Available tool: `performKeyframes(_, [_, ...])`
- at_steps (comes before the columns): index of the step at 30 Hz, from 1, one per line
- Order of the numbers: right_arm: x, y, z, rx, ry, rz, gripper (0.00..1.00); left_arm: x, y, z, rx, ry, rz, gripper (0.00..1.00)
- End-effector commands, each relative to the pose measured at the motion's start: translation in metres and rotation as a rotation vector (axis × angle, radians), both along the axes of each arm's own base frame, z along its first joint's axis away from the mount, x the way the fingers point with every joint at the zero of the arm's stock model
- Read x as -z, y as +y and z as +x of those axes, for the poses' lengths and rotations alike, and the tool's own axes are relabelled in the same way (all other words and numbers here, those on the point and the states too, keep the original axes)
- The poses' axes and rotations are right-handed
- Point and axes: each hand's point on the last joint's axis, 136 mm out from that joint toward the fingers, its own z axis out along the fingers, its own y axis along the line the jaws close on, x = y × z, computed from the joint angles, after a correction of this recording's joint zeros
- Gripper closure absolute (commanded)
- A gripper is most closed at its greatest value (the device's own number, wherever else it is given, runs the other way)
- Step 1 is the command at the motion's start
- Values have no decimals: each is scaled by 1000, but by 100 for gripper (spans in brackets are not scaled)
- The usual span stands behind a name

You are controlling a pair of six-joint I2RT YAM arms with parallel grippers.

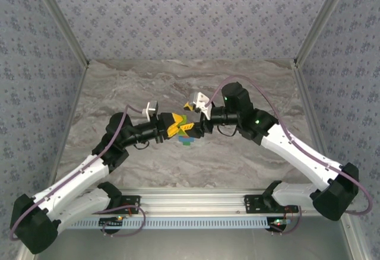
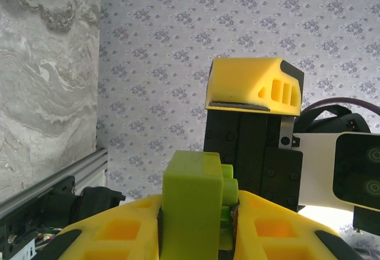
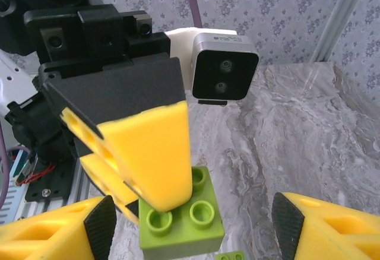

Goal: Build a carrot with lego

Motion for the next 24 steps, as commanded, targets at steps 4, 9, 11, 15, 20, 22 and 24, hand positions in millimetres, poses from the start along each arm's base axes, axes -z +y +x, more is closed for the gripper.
performKeyframes(4, [-9, 10, -3, -52, 12, 18, 35, -15, 0, 1, -4, -30, -48, 72])
performKeyframes(9, [-4, 11, -4, -59, 26, 5, 42, -15, 1, 1, -5, -31, -48, 72])
performKeyframes(11, [-3, 11, -5, -62, 30, 0, 45, -15, 1, 1, -6, -33, -49, 72])
performKeyframes(15, [-2, 10, -6, -62, 32, -3, 52, -15, 1, 1, -7, -33, -48, 72])
performKeyframes(20, [1, 10, -8, -73, 40, -14, 62, -14, 3, 2, -14, -31, -48, 72])
performKeyframes(22, [2, 10, -9, -79, 45, -18, 64, -14, 3, 2, -15, -33, -46, 72])
performKeyframes(24, [3, 9, -10, -82, 48, -21, 66, -14, 3, 3, -16, -33, -44, 72])
